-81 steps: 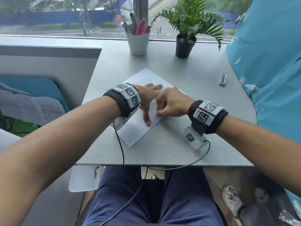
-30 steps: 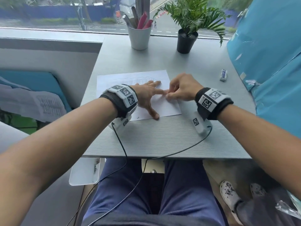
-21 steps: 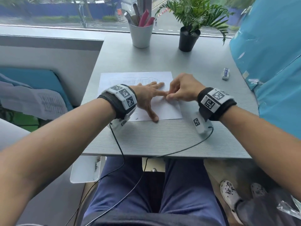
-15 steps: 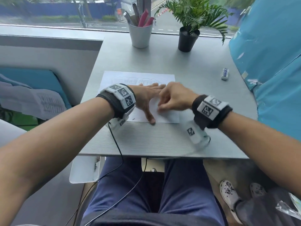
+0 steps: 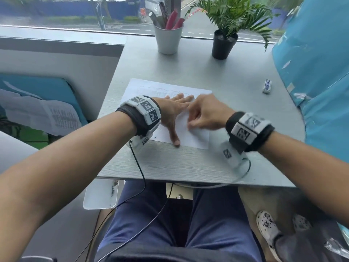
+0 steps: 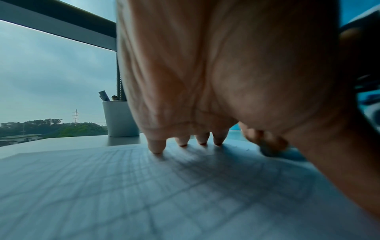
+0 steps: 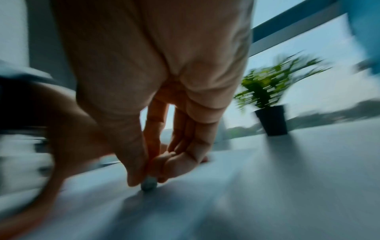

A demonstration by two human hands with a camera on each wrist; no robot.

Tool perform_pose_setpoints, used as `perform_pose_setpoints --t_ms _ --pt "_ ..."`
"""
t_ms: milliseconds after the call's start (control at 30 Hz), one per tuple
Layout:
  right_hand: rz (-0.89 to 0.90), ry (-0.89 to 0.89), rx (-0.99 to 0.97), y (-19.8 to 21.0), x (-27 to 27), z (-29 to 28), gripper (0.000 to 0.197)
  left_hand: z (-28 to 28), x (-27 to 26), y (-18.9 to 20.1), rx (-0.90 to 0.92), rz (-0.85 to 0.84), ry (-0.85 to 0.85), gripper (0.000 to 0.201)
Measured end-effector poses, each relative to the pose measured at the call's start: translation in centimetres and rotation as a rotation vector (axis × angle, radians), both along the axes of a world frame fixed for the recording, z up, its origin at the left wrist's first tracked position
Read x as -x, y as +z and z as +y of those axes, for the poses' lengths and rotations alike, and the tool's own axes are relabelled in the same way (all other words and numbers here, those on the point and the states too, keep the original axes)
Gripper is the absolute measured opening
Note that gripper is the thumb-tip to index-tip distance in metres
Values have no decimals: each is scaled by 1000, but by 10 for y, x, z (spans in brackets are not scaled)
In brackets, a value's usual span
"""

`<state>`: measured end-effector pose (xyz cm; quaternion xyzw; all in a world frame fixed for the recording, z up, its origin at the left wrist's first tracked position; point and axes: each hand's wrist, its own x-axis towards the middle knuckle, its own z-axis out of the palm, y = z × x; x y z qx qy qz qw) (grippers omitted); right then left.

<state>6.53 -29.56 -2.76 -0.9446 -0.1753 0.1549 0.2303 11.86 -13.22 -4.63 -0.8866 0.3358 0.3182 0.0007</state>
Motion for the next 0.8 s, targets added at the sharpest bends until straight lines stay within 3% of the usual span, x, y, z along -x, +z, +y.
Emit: perform_pose_setpoints --t_ms 67,233,400,533,700,800 --pt "68 103 0 -4 12 7 13 -1 0 0 -11 4 -26 156" --pt "-75 -189 14 6 -30 -22 11 1 1 0 9 1 -1 159" --pt "44 92 9 -2 11 7 13 -3 2 4 -55 -19 -65 156" --pt "-77 -156 30 6 -28 -24 12 -2 1 2 -55 -19 -41 160" --pt "33 127 30 -1 12 3 5 -3 2 1 -103 -39 -43 159" --pt "-26 -81 22 5 -20 -19 6 -3 2 1 -127 -41 -37 163"
